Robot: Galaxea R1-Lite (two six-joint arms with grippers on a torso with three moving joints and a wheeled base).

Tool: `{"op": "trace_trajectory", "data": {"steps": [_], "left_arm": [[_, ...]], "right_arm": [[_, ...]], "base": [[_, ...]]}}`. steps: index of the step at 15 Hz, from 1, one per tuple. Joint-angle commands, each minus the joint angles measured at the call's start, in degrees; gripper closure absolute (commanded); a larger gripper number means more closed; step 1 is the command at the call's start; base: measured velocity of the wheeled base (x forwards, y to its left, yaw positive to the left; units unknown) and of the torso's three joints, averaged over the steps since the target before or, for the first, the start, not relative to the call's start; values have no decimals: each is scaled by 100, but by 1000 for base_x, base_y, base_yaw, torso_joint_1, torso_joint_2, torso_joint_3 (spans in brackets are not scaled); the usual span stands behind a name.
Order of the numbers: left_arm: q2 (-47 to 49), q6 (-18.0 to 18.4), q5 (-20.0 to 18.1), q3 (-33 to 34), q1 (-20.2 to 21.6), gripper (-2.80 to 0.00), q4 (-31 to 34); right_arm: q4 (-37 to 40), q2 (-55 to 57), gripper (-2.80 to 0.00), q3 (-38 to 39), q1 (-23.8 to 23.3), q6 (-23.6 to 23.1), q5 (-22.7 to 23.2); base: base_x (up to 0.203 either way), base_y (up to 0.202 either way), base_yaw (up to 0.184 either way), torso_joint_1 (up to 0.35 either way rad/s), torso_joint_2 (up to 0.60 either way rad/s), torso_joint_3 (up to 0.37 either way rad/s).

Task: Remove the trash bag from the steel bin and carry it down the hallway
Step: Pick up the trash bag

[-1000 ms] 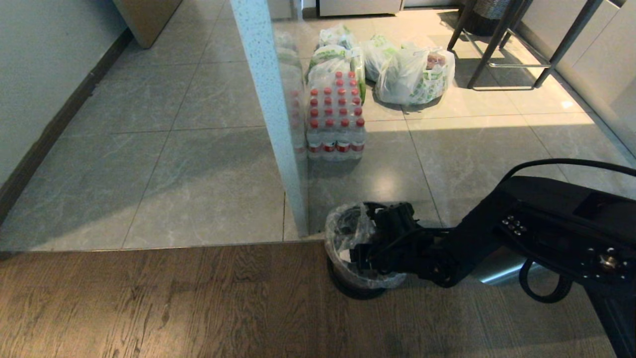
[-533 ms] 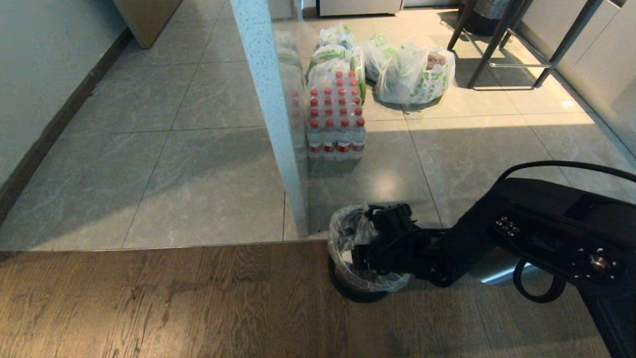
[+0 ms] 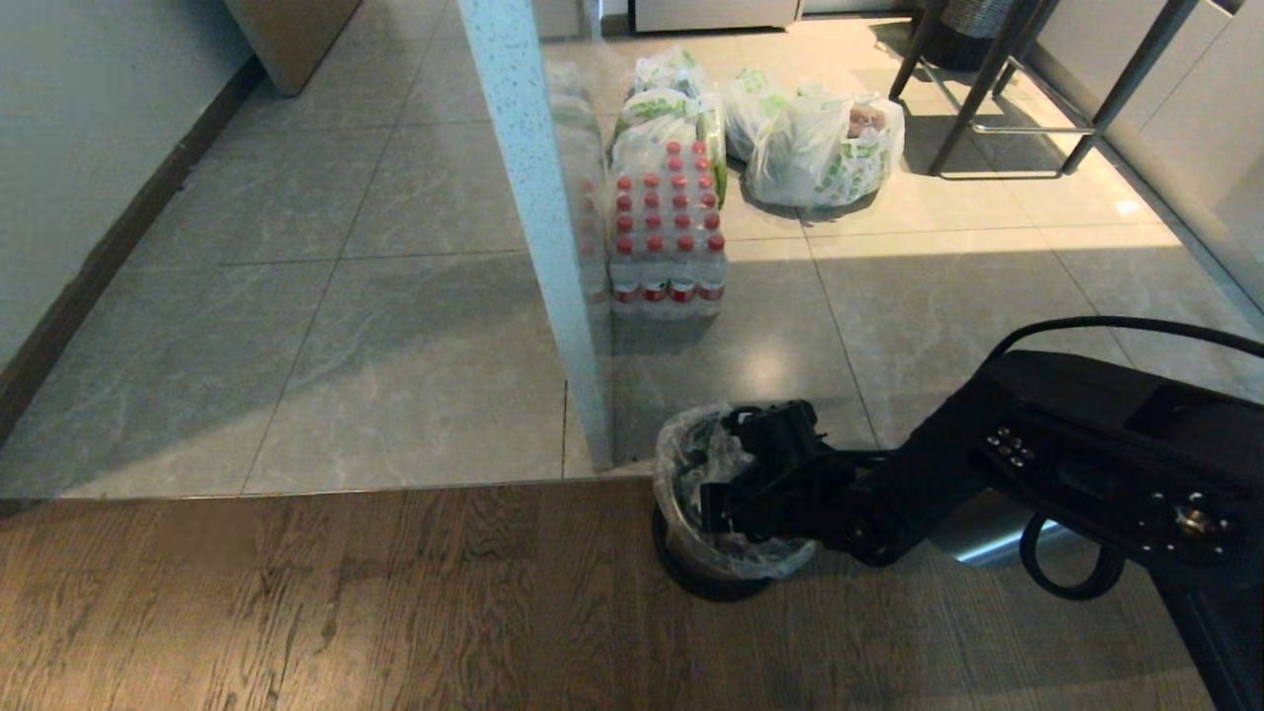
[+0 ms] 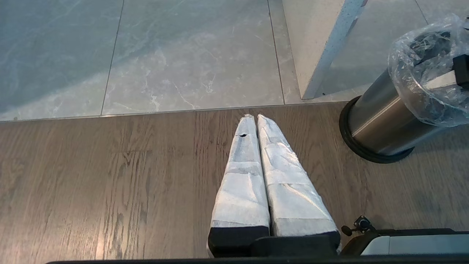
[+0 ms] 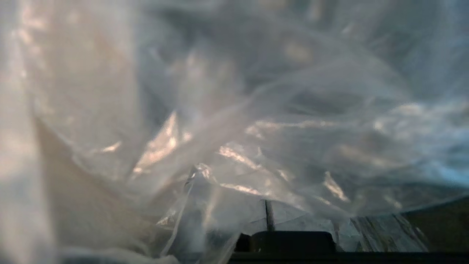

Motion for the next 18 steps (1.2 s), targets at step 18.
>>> {"op": "trace_trajectory", "data": {"steps": [18], "left_arm": [[2,-4,3,1,1,0,-1]], "right_arm": [[933,-3810,0,1520,-134,-76,11]], "base": [[0,0,0,0,0,0]]}}
